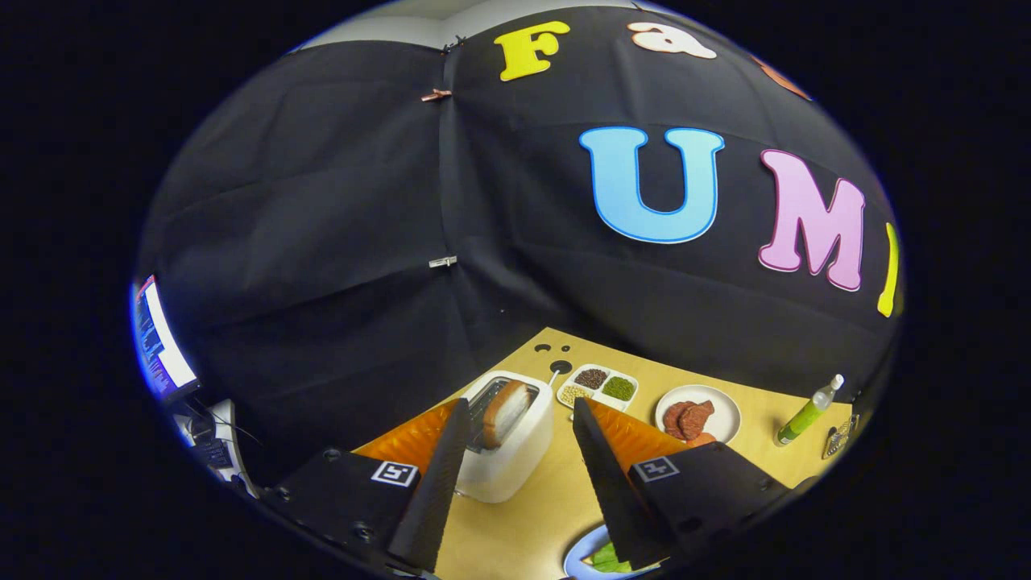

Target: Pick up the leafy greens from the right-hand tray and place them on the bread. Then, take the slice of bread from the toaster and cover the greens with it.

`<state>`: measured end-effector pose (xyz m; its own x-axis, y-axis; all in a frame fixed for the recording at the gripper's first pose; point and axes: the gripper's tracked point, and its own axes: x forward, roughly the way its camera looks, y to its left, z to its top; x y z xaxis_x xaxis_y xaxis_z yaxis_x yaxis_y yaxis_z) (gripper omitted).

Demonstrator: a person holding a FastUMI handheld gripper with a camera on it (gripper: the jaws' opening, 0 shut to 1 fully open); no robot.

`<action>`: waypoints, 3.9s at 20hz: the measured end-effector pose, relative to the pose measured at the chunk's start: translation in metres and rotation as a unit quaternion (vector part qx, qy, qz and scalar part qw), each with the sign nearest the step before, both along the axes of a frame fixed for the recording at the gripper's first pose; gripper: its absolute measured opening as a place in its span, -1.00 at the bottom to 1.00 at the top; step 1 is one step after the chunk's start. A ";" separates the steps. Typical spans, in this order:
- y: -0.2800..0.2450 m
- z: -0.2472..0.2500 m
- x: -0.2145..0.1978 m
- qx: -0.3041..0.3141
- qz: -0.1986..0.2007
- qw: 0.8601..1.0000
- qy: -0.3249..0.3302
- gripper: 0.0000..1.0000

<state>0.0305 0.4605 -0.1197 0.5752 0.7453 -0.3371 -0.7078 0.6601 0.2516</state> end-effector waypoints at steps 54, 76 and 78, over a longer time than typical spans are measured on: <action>-0.225 -0.165 -0.002 -0.013 -0.246 0.955 0.163 -0.73; -0.279 -0.271 -0.023 -0.125 -0.302 0.923 0.206 0.51; -0.285 -0.259 -0.020 -0.133 -0.300 0.927 0.179 0.60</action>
